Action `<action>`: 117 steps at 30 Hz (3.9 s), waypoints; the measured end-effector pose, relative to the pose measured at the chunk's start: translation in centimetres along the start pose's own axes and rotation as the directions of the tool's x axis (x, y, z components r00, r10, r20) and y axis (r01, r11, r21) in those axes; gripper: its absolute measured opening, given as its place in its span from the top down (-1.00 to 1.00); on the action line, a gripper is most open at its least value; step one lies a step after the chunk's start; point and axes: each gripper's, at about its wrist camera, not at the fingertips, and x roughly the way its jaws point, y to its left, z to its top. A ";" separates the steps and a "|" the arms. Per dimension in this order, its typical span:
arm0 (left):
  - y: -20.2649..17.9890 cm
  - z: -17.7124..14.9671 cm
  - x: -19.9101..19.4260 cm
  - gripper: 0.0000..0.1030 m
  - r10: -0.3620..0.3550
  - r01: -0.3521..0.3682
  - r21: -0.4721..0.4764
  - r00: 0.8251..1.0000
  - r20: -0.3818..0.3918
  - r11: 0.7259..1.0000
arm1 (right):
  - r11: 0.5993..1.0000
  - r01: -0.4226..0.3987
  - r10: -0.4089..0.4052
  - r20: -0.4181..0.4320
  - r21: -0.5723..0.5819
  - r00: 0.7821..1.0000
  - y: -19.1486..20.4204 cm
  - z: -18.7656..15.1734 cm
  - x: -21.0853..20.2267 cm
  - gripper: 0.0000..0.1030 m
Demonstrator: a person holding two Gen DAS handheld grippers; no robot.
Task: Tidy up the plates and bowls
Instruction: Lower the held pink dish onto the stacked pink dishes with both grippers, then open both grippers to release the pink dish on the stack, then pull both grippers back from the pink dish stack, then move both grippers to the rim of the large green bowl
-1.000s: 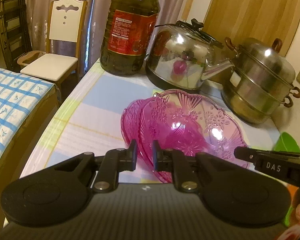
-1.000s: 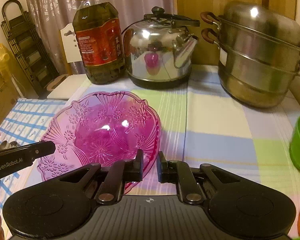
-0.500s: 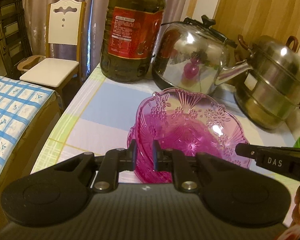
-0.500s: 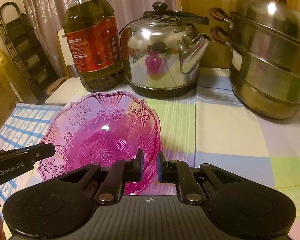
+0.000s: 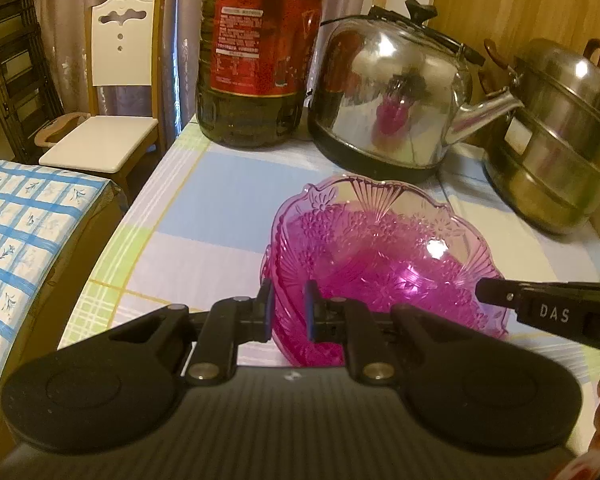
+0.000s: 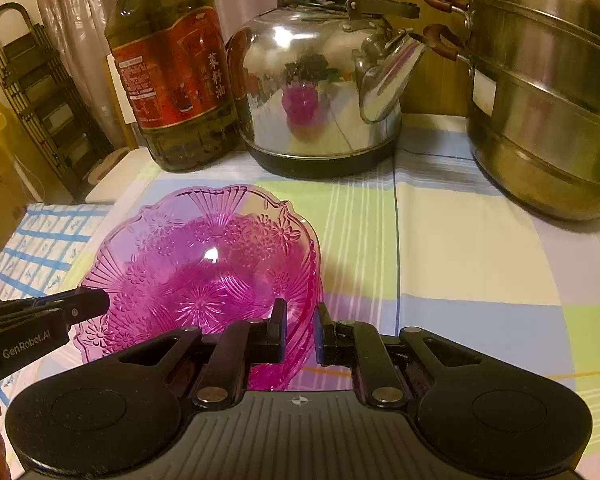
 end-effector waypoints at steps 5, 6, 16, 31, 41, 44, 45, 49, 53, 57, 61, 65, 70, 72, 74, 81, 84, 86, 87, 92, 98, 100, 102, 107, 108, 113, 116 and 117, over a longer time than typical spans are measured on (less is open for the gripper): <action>-0.1 -0.3 0.3 0.75 0.008 -0.008 0.011 1.000 -0.002 1.000 | 1.000 0.001 -0.001 -0.001 -0.001 1.000 0.0 -0.1 0.3 0.75; -0.1 -0.3 0.4 0.75 0.009 -0.009 0.014 1.000 -0.002 1.000 | 1.000 0.001 -0.001 -0.001 -0.002 1.000 0.0 -0.1 0.4 0.75; -0.1 -0.5 0.8 0.75 0.013 -0.013 0.016 1.000 -0.007 1.000 | 1.000 0.002 -0.002 -0.006 -0.004 1.000 -0.1 -0.2 0.8 0.75; 0.3 -0.5 0.7 0.50 0.041 -0.041 -0.005 0.999 0.017 0.999 | 1.000 -0.027 0.027 0.019 -0.002 0.999 -0.8 -0.8 1.0 0.44; 1.6 -1.3 -0.4 0.50 0.033 -0.031 -0.076 0.999 0.027 0.997 | 0.996 -0.047 0.044 0.041 0.076 0.998 -2.8 -1.7 0.1 0.37; 1.9 -1.7 -0.5 0.50 0.032 -0.030 -0.087 0.999 0.024 0.996 | 0.996 -0.048 0.046 0.040 0.076 0.998 -2.7 -1.7 0.0 0.37; 1.9 -1.8 -0.6 0.50 0.031 -0.029 -0.090 0.999 0.021 0.996 | 0.996 -0.050 0.047 0.040 0.080 0.998 -2.7 -1.7 -0.1 0.37; 1.9 -1.9 -0.9 0.50 0.028 -0.025 -0.098 0.999 0.024 0.995 | 0.994 -0.056 0.051 0.055 0.089 0.997 -2.7 -1.7 -0.8 0.37; 1.9 -2.0 -1.3 0.50 0.024 -0.021 -0.101 0.999 0.023 0.995 | 0.994 -0.058 0.053 0.060 0.088 0.997 -2.7 -1.7 -1.4 0.37; 1.7 -2.2 -2.0 0.50 0.010 -0.007 -0.110 1.000 0.025 0.994 | 0.995 -0.057 0.053 0.052 0.083 0.997 -2.5 -2.0 -2.0 0.37; 1.2 -2.5 -3.1 0.50 -0.002 0.005 -0.112 1.000 0.026 0.994 | 0.995 -0.049 0.046 0.045 0.085 0.998 -2.4 -2.3 -2.9 0.37; 0.6 -2.8 -4.6 0.47 -0.014 0.017 -0.113 1.000 0.026 0.993 | 0.995 -0.043 0.040 0.034 0.086 0.999 -2.3 -2.9 -4.2 0.37; -0.7 -3.2 -6.9 0.37 -0.022 0.025 -0.089 0.999 0.029 0.996 | 0.995 -0.037 0.034 0.034 0.088 0.999 -2.0 -3.7 -6.6 0.37; -1.1 -3.4 -8.0 0.31 -0.021 0.023 -0.086 0.999 0.025 0.996 | 0.996 -0.032 0.029 0.033 0.089 0.999 -1.9 -4.0 -7.7 0.37; -1.5 -3.6 -9.0 0.19 -0.021 0.022 -0.079 1.000 0.023 0.997 | 0.996 -0.032 0.029 0.031 0.088 0.999 -1.7 -4.3 -8.7 0.37; -2.4 -4.6 -13.2 -0.25 -0.011 0.014 -0.085 0.999 0.034 0.996 | 0.998 -0.017 0.015 0.038 0.068 0.999 -1.0 -5.9 -13.0 0.37; -2.8 -5.0 -15.0 -0.37 -0.013 0.016 -0.082 0.999 0.035 0.996 | 0.998 -0.011 0.008 0.040 0.062 0.999 -0.8 -6.6 -14.7 0.36; -3.1 -5.3 -16.2 -0.50 -0.027 0.030 -0.087 0.999 0.034 0.996 | 0.998 -0.009 0.006 0.041 0.063 0.999 -0.8 -7.1 -15.9 0.34; -3.1 -5.5 -16.8 -0.54 -0.034 0.038 -0.095 0.999 0.038 0.995 | 0.998 -0.008 0.005 0.046 0.066 0.999 -0.8 -7.3 -16.6 0.32; -4.0 -6.4 -19.6 -0.57 -0.051 0.056 -0.097 0.997 0.052 0.994 | 0.997 -0.001 -0.004 0.069 0.083 0.998 -1.1 -8.4 -19.8 -0.20; -5.9 -7.8 -22.3 -0.58 -0.069 0.075 -0.085 0.995 0.070 0.993 | 0.997 0.019 -0.027 0.101 0.077 0.995 -1.5 -10.0 -23.6 -0.21; -6.6 -8.3 -23.0 -0.58 -0.075 0.081 -0.082 0.995 0.072 0.993 | 0.996 0.034 -0.043 0.113 0.085 0.993 -1.9 -10.6 -24.9 -0.21; -7.4 -8.8 -23.5 -0.58 -0.077 0.082 -0.068 0.994 0.075 0.994 | 0.994 0.049 -0.061 0.122 0.102 0.991 -2.4 -11.3 -26.0 -0.21; -9.7 -9.9 -24.3 -0.58 -0.104 0.106 -0.018 0.991 0.079 0.994 | 0.986 0.090 -0.108 0.127 0.138 0.986 -3.9 -13.1 -28.5 -0.21; -10.1 -10.0 -24.4 -0.58 -0.111 0.113 -0.012 0.991 0.079 0.994 | 0.984 0.101 -0.119 0.124 0.144 0.985 -4.2 -13.5 -28.9 -0.21; -12.1 -10.8 -24.9 -0.58 -0.147 0.146 0.017 0.986 0.077 0.989 | 0.972 0.145 -0.168 0.113 0.184 0.979 -6.0 -15.4 -31.1 -0.21; -13.2 -11.4 -25.0 -0.58 -0.172 0.171 0.027 0.983 0.065 0.985 | 0.964 0.169 -0.193 0.098 0.207 0.976 -7.0 -16.5 -32.2 -0.21; -13.5 -11.6 -25.1 -0.58 -0.180 0.179 0.021 0.982 0.058 0.984 | 0.961 0.179 -0.202 0.091 0.212 0.975 -7.4 -16.9 -32.6 -0.21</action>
